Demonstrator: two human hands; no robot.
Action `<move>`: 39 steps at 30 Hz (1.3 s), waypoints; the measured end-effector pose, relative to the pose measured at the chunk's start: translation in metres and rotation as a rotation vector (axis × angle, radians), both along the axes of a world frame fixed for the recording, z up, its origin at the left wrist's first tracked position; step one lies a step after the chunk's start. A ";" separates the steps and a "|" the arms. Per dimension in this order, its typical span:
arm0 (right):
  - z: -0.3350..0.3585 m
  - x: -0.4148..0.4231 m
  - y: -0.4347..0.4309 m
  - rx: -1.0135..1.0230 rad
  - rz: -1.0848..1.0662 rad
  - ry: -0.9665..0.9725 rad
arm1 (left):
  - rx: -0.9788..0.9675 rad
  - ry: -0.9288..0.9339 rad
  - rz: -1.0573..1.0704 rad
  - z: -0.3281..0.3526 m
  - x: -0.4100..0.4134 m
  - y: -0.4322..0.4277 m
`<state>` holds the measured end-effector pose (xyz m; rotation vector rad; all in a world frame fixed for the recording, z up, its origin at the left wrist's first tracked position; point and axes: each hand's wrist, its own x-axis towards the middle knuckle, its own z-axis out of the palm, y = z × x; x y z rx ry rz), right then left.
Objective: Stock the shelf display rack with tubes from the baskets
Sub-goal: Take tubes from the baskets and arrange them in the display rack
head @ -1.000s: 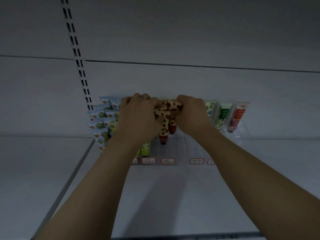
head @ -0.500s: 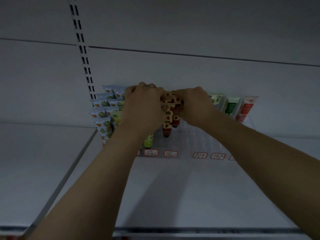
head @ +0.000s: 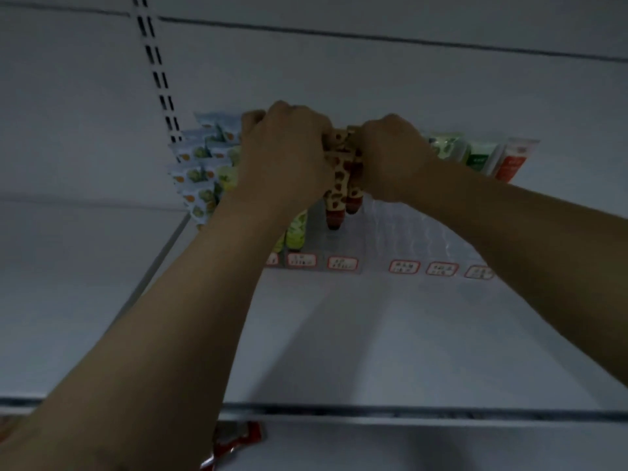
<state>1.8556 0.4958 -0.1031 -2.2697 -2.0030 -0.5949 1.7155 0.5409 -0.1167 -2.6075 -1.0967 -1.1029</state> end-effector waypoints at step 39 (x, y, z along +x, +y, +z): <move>-0.152 -0.136 -0.243 -0.328 0.110 0.680 | -0.248 0.577 -0.245 -0.149 -0.148 -0.217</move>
